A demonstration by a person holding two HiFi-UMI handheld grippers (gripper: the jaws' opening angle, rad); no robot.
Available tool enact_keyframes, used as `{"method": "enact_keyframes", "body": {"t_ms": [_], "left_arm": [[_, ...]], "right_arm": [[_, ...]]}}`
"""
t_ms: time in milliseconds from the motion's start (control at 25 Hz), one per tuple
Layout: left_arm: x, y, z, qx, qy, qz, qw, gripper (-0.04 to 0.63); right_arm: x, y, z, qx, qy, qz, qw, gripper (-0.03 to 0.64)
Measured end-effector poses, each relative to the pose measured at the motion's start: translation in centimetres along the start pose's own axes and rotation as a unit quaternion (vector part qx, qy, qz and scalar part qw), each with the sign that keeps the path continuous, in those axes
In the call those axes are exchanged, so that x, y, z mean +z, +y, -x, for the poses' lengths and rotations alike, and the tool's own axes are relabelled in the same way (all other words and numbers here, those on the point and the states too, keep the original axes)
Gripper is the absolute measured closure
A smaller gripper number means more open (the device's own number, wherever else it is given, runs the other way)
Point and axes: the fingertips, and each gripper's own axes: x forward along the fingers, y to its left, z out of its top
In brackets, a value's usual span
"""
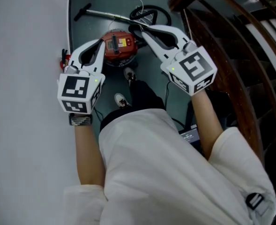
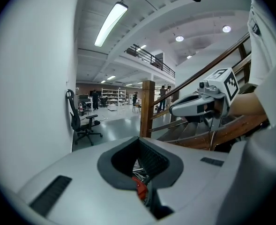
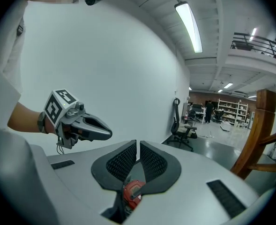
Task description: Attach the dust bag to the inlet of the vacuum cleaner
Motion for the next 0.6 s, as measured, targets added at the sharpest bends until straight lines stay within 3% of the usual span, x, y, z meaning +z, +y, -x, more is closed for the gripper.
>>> {"method": "enact_keyframes", "body": {"t_ms": [280,600], "left_arm": [[5.5,1.1,2.2,0.013,-0.042,-0.04,0.9982,0.594],[9.6,1.6,5.5,0.036,-0.091,-0.071,0.9927,0.594]], "right_arm": [[6.5,0.8,0.4,0.007,-0.054,0.031,0.998,0.572],[11.3,1.9,1.0,0.009,-0.085,0.064,0.994,0.571]]}}
